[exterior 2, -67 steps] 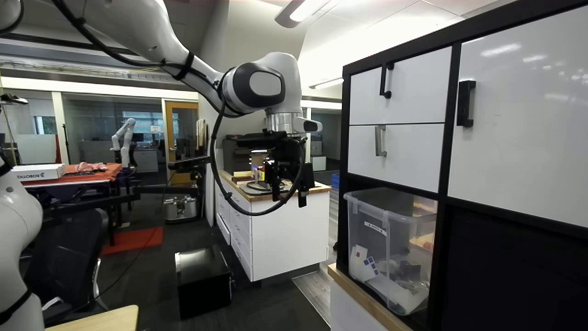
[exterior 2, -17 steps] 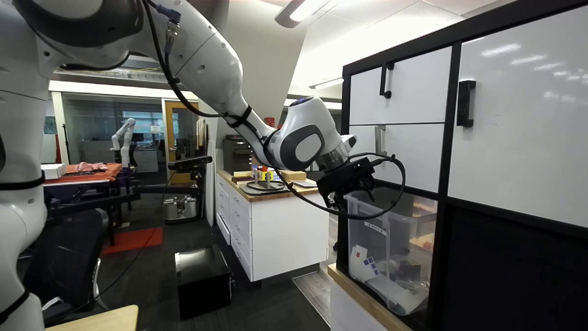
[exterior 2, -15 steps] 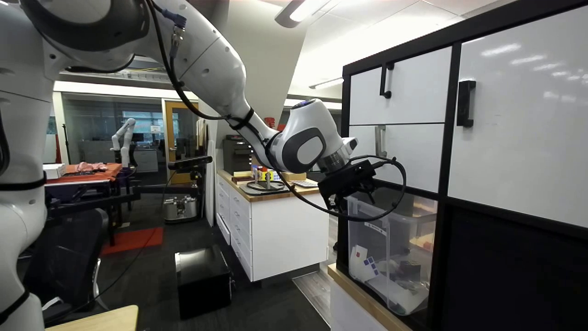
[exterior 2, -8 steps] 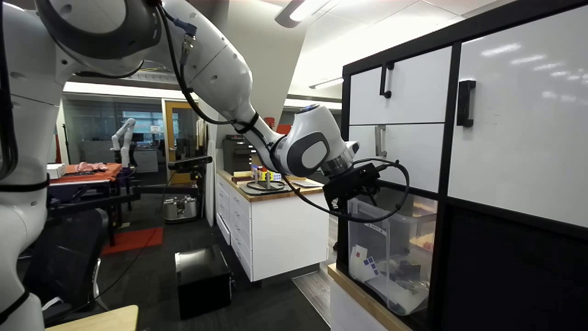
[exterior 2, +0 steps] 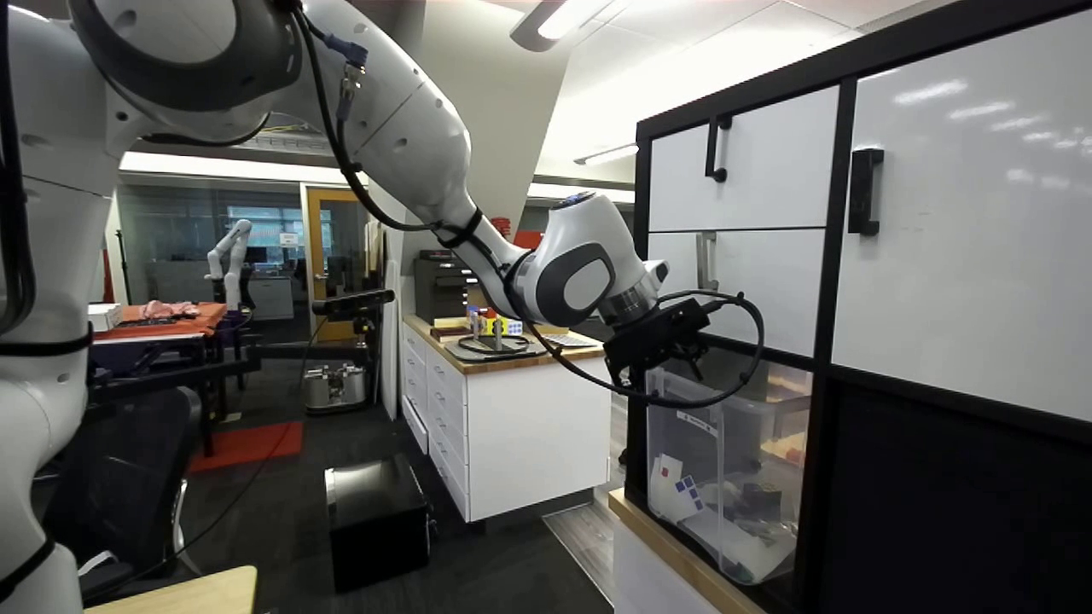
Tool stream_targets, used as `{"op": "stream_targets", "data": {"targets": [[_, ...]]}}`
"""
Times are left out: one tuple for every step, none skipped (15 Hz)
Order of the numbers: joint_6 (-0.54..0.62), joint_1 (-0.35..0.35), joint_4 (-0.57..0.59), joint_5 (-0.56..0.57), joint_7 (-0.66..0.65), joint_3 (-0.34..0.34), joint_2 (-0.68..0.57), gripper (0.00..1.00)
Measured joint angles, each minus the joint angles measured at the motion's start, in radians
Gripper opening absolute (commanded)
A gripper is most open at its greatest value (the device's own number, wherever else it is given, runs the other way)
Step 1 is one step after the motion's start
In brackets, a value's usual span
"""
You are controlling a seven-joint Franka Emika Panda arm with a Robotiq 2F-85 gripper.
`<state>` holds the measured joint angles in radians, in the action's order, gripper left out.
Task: Partially pull out the box from the shelf
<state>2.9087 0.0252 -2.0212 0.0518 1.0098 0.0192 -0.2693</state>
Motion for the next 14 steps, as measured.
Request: {"op": "stream_targets", "data": {"targets": [[-0.001,0.001,0.004,0.005,0.000,-0.001,0.000,1.00],[-0.002,0.000,0.009,0.022,-0.005,0.000,0.000,1.00],[-0.003,0.000,0.014,0.046,-0.014,0.000,0.000,1.00],[-0.004,0.000,0.020,0.072,-0.027,0.000,0.000,1.00],[-0.007,0.000,0.027,0.095,-0.040,0.000,-0.002,1.00],[-0.011,0.000,0.035,0.117,-0.052,0.000,-0.005,1.00],[-0.017,0.001,0.045,0.136,-0.065,0.000,-0.010,1.00],[-0.025,0.001,0.058,0.154,-0.077,0.001,-0.017,1.00],[-0.034,0.001,0.072,0.168,-0.087,0.001,-0.028,1.00],[-0.042,0.002,0.085,0.178,-0.094,0.002,-0.039,1.00],[-0.051,0.002,0.098,0.184,-0.099,0.003,-0.051,1.00],[-0.060,0.002,0.109,0.189,-0.104,0.004,-0.063,0.87],[-0.067,0.002,0.118,0.194,-0.108,0.005,-0.074,0.74],[-0.073,0.002,0.126,0.196,-0.110,0.006,-0.084,0.68]]}}
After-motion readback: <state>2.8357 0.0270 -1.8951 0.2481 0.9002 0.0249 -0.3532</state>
